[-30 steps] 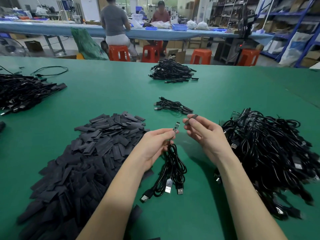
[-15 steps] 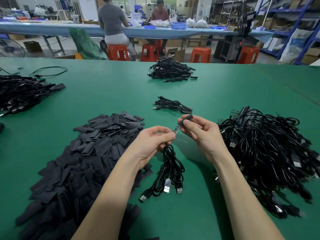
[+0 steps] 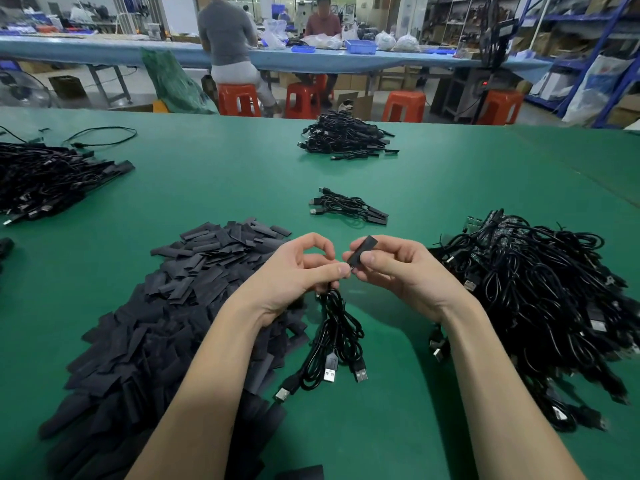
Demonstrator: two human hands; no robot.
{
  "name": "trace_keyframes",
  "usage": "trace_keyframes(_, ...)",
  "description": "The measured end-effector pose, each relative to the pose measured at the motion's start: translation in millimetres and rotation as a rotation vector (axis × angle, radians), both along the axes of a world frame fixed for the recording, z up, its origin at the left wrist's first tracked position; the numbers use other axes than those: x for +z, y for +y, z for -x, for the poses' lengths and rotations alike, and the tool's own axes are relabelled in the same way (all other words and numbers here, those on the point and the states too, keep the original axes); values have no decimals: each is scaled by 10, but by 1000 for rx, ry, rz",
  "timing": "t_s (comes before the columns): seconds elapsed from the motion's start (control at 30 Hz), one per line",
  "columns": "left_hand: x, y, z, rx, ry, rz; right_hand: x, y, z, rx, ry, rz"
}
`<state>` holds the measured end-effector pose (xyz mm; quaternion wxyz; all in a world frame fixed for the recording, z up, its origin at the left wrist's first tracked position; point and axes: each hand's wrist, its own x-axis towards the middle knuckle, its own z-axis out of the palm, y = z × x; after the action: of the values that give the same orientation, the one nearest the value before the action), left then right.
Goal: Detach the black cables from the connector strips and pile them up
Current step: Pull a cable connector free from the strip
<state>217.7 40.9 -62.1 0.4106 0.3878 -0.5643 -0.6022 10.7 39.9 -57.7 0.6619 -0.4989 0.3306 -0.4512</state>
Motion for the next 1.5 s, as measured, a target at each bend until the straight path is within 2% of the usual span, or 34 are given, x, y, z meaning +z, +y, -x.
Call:
trace_keyframes(0.17, -56, -34, 84, 123, -130, 142, 18, -50, 3, -141, -52, -33)
trace_keyframes(0.33, -121, -31, 172, 222, -200, 311, -21, -76, 30, -185, -74, -68)
trace_keyframes(0.73, -139, -22, 252, 265, -184, 392, -76, -89, 6, -238, -172, -167)
trace_keyframes(1.13, -99, -2, 203, 221, -57, 329, -61, -52, 5, -120, -43, -62)
trace_keyframes(1.33, -90, -20, 237, 258, 14, 249, -69, -40, -103, -258, -39, 57)
trace_keyframes(1.5, -120, -24, 251, 298, -10, 188, -97, -39, -159, -334, -41, 45)
